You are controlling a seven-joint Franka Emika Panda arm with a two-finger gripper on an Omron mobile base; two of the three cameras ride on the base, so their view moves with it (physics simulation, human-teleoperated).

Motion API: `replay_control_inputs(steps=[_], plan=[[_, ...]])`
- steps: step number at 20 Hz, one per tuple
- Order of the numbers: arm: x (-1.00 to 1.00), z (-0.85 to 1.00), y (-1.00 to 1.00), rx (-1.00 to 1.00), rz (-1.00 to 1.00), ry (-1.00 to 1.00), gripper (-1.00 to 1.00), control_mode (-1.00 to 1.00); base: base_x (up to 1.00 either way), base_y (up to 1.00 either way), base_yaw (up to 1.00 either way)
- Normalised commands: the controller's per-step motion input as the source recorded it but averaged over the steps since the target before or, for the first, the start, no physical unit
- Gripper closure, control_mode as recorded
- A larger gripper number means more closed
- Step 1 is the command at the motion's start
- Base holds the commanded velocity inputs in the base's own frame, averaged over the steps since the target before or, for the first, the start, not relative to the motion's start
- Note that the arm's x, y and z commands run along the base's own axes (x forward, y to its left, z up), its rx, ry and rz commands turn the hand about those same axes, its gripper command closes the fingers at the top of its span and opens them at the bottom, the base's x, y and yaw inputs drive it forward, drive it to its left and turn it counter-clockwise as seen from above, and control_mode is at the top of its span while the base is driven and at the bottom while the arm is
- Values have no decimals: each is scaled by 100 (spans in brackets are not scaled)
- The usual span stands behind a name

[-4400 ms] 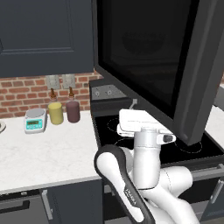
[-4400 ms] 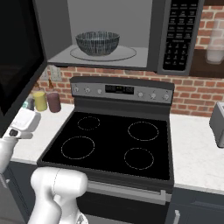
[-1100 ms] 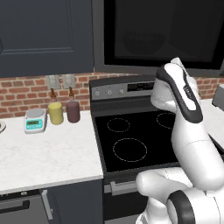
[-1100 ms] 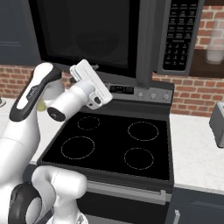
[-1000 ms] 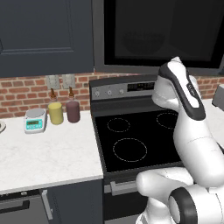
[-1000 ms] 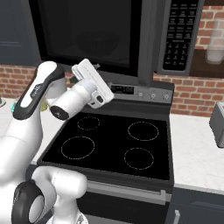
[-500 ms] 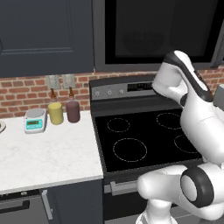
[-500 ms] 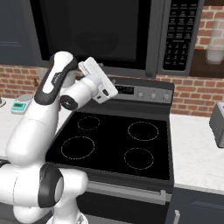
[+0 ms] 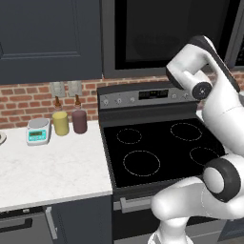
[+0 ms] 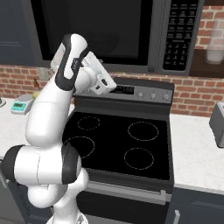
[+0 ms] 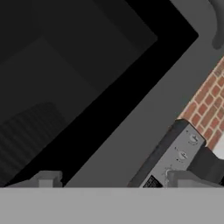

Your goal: Open the microwave, place the bowl with waffle inside the microwave, then close the microwave door and turn it on.

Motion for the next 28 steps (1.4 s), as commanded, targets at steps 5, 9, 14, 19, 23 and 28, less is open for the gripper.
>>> replay_control_inputs(steps=[5,9,14,19,23,28], plan=[[0,24,0,0,0,12,-100,-100,0,0,0],[0,5,0,0,0,5,-100,-100,0,0,0],[0,0,0,0,0,0,-100,-100,0,0,0],[-5,0,-12,0,0,0,-100,-100,0,0,0],[-65,19,-31,-8,0,-1,-100,-100,0,0,0],[-62,37,-21,-14,0,0,-100,-100,0,0,0]])
